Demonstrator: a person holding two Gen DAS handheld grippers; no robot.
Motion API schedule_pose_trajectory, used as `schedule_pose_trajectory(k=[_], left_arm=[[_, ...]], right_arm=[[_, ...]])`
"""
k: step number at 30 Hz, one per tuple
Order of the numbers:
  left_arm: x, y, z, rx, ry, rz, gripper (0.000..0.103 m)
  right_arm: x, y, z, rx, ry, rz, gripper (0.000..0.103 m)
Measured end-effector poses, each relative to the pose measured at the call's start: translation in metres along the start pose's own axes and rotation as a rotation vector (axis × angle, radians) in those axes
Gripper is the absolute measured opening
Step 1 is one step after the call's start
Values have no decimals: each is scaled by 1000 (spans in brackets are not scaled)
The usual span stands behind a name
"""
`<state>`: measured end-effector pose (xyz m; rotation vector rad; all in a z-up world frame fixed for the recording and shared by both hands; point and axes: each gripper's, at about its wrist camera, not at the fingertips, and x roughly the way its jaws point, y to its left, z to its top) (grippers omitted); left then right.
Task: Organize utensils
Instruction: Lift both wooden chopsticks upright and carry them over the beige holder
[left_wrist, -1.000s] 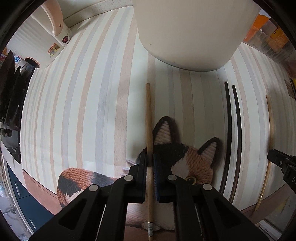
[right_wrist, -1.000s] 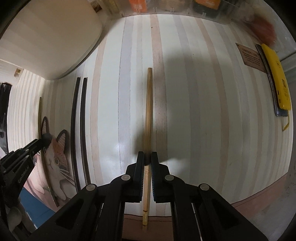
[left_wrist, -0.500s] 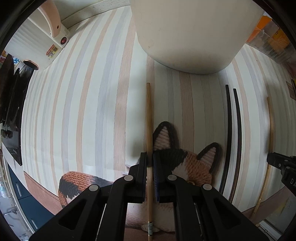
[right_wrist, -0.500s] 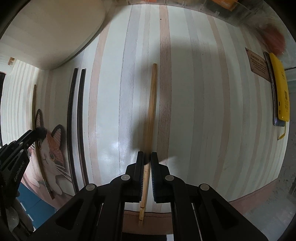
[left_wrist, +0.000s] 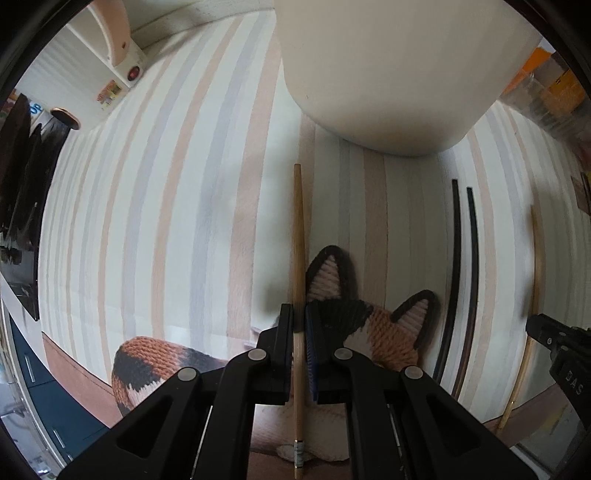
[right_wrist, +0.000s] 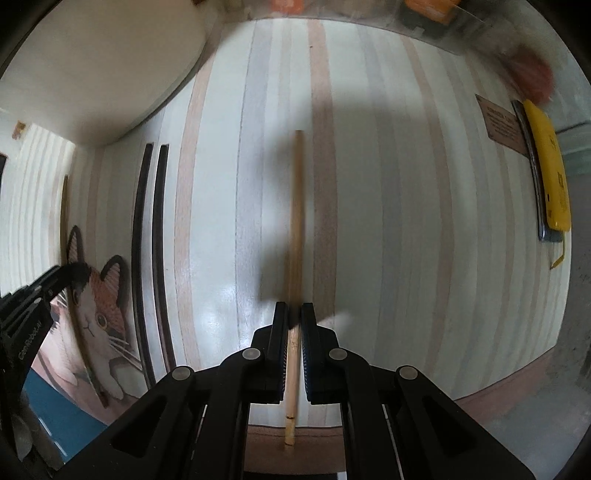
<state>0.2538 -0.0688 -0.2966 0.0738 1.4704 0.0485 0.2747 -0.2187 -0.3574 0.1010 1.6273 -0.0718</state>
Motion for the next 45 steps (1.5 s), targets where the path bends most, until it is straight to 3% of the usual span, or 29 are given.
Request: schedule_pose_trajectory(k=[15, 25, 45], left_arm=[[-86, -4, -13, 11, -191, -52, 4], [-140, -2, -14, -26, -317, -115, 4], [-265, 5, -7, -35, -555, -268, 4]], right_arm=[[-69, -17, -15, 49, -211, 72, 7], [-142, -36, -30, 13, -348, 148, 7], [-244, -34, -15, -6, -570, 308, 7]])
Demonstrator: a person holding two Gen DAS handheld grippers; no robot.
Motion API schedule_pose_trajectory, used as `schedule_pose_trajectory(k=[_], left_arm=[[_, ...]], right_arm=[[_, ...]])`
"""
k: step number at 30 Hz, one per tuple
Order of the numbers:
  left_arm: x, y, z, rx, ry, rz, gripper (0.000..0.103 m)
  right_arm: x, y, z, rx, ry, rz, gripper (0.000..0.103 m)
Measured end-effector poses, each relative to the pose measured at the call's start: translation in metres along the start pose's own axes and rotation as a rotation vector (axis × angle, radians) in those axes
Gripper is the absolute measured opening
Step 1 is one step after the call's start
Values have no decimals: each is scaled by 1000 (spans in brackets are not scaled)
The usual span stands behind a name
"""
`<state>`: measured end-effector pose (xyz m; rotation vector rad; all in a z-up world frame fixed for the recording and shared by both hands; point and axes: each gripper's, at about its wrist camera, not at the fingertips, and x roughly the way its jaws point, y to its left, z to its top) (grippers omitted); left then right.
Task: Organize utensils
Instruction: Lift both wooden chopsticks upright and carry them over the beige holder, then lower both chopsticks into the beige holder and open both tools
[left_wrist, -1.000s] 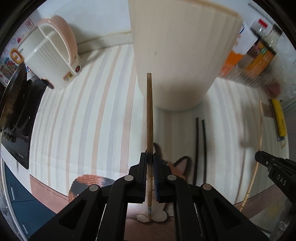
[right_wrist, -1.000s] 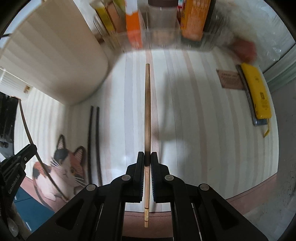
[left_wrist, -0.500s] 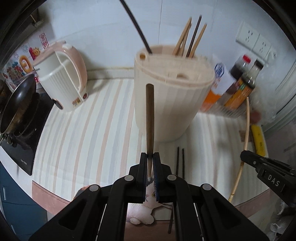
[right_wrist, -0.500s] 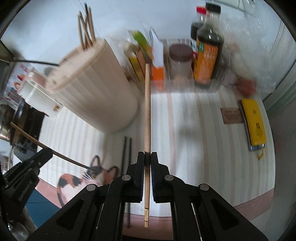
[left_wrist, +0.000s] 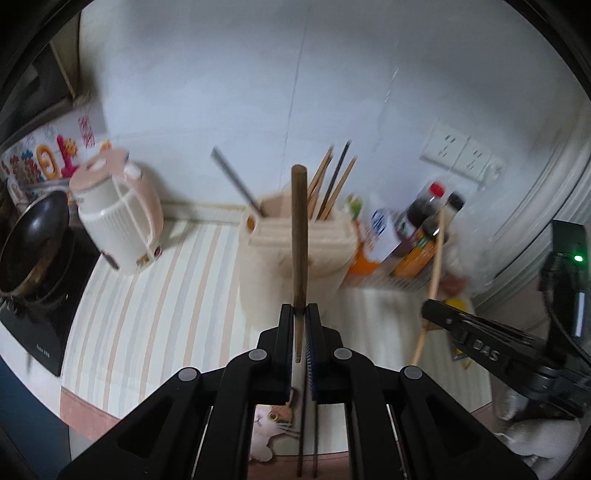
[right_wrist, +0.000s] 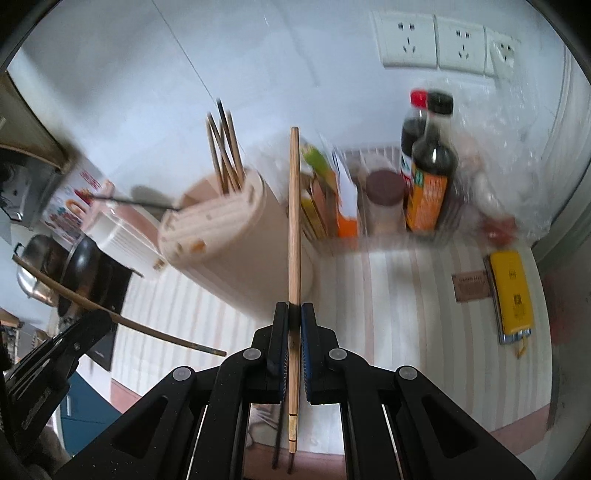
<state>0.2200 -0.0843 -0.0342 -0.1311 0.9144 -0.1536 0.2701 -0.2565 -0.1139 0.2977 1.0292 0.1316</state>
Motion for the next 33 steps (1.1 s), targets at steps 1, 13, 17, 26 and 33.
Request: schedule_pose_trajectory(k=[1, 13, 17, 26, 33], left_arm=[[-6, -3, 6, 4, -12, -12, 4], [-27, -14, 104, -9, -134, -40, 4], [-5, -5, 134, -13, -115, 3, 4], [63, 21, 151, -53, 0, 37, 4], [93, 32, 149, -93, 54, 4, 4]], right_arm=[[-5, 1, 7, 2, -16, 12, 7], [-44, 17, 104, 32, -220, 72, 7], [-34, 22, 136, 74, -286, 91, 7], [19, 33, 160, 137, -399, 133, 7], [46, 42, 149, 110, -487, 116, 7]])
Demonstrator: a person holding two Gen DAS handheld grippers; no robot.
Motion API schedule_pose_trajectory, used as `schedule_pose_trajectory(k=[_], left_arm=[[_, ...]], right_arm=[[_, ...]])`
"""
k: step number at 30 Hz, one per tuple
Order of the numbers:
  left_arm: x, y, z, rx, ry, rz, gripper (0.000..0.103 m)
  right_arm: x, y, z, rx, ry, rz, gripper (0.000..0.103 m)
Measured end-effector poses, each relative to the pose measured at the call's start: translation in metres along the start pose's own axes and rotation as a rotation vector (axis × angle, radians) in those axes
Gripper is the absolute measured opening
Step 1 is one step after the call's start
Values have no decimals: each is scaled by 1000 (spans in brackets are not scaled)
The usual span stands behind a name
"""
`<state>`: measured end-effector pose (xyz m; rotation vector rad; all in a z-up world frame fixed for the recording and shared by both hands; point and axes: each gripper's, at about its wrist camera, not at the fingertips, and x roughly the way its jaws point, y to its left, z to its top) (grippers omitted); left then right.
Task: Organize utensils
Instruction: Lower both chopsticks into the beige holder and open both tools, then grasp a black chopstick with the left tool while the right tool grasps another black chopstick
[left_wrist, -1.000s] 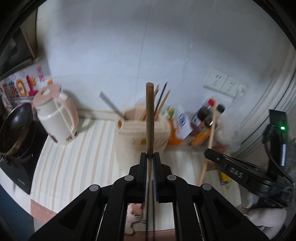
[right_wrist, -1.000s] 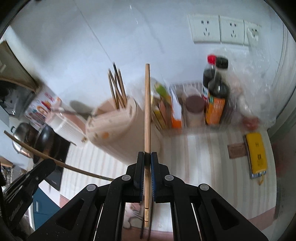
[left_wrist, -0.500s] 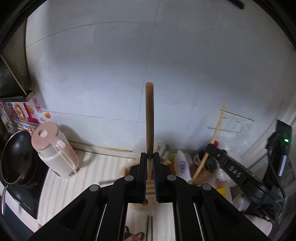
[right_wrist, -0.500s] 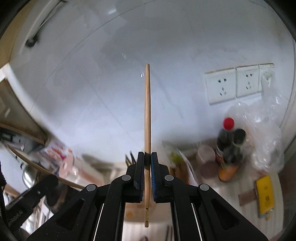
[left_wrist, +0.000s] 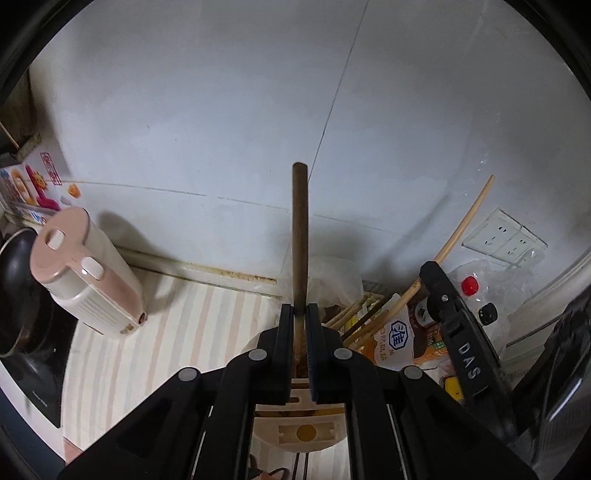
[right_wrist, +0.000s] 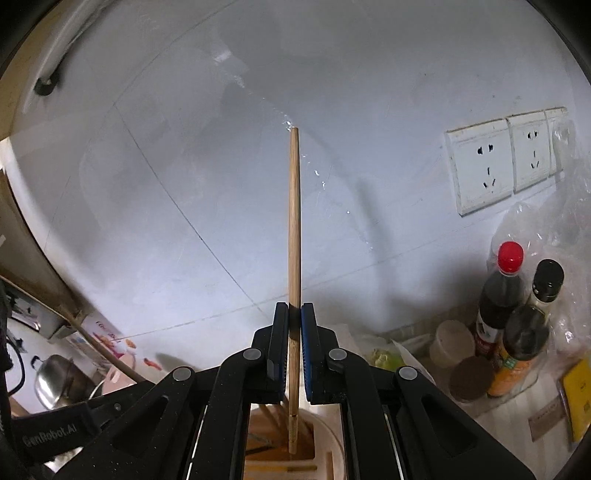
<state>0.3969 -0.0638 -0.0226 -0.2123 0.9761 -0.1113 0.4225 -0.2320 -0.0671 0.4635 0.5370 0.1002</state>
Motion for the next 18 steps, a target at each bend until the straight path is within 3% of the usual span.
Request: schedule_pose_trajectory(k=[4, 7, 8, 9, 10, 11, 12, 13, 14, 16, 18], left_arm=[[4, -1, 0, 0, 30, -14, 5], [-2, -1, 2, -11, 53, 13, 7], [-10, -2, 2, -3, 45, 24, 9], [-16, -3, 3, 4, 27, 35, 12], [-27, -3, 2, 8, 1, 51, 23], [-35, -3, 1, 12, -17, 61, 46], [-45, -2, -1, 10, -41, 65, 57], [-56, 1, -4, 3, -70, 62, 76], [-65, 3, -8, -1, -94, 60, 82], [-78, 8, -18, -7, -121, 65, 83], [-87, 10, -31, -1, -144, 84, 94]], right_arm=[[6, 8, -10, -70, -4, -13, 7], [13, 13, -18, -130, 89, -7, 8], [11, 12, -18, -133, 108, -7, 10], [8, 11, -18, -133, 133, -8, 22], [2, 9, -16, -129, 140, -14, 39], [-7, 5, -13, -120, 139, -16, 44], [-15, 3, -11, -114, 135, -24, 47], [-24, 0, -9, -112, 138, -37, 47], [-33, -3, -6, -106, 143, -44, 48], [-49, -10, -2, -98, 159, -86, 53], [-69, -17, -3, -87, 175, -121, 58]])
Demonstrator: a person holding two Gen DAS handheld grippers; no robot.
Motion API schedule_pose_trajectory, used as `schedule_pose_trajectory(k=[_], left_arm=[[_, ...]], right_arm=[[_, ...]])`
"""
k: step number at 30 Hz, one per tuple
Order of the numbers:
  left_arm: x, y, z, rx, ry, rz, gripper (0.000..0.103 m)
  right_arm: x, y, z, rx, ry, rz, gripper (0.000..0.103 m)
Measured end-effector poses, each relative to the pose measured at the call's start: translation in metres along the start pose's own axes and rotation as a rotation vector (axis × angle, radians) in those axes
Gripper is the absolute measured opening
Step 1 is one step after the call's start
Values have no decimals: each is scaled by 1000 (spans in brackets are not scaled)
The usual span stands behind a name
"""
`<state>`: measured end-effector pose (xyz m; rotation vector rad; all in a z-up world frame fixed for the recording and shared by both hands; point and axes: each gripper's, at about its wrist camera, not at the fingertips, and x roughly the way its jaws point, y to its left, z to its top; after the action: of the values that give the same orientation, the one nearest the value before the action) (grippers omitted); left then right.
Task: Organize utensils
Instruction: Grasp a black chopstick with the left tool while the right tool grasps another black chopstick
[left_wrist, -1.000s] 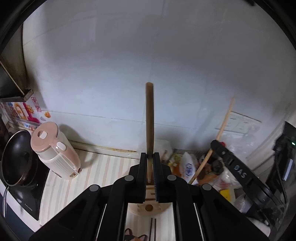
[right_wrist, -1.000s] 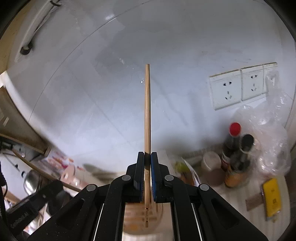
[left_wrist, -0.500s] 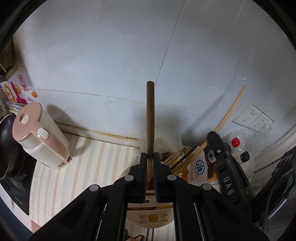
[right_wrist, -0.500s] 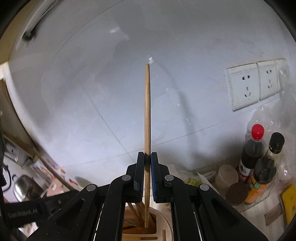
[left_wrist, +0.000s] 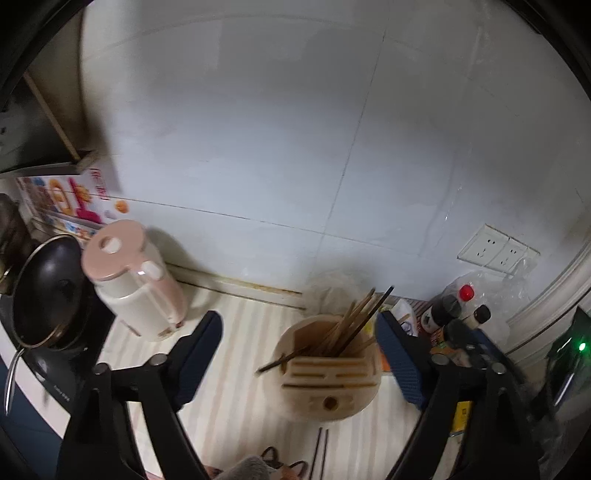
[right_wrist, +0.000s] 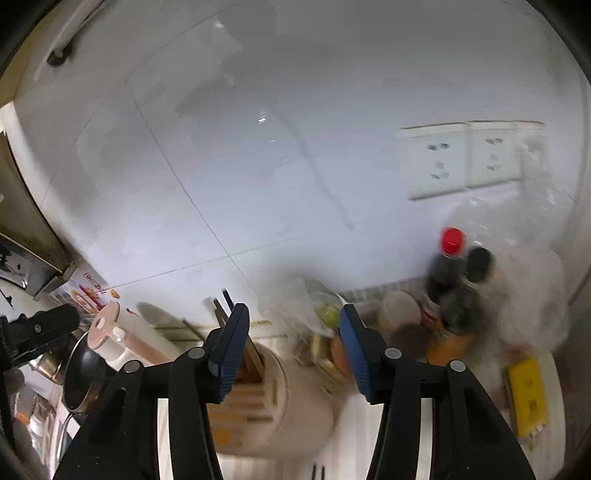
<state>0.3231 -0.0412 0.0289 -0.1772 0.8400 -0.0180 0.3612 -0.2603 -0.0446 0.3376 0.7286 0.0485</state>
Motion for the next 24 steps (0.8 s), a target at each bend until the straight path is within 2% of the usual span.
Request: schedule_pose_trajectory(k=[1, 5, 7, 10, 13, 14, 15, 18, 20, 24], left_arm=[[-4, 1, -8, 5, -13, 13, 103], [-9, 4, -44, 57, -17, 74, 103], [-1, 8, -66, 72, 12, 91, 103], [26, 17, -104, 76, 109, 115, 103], [60, 23, -144, 93, 206, 198, 103], [73, 26, -157, 99, 240, 205, 103], [85, 28, -171, 105, 277, 215, 103], [122, 38, -208, 121, 387, 255, 103], [138, 46, -229, 113, 449, 267, 103], [160, 60, -255, 92, 525, 303, 103]], right_arm=[[-3, -5, -2, 3, 9, -16, 60], [-19, -21, -29, 40, 62, -34, 66], [-15, -26, -51, 67, 116, -39, 78], [-2, -39, -85, 78, 223, -62, 78], [20, -47, -123, 93, 350, -68, 78], [32, -49, -142, 92, 420, -67, 77], [38, -50, -150, 92, 451, -67, 75], [64, -50, -193, 72, 593, -74, 56], [81, -49, -220, 60, 671, -73, 53], [102, -46, -254, 45, 749, -85, 48]])
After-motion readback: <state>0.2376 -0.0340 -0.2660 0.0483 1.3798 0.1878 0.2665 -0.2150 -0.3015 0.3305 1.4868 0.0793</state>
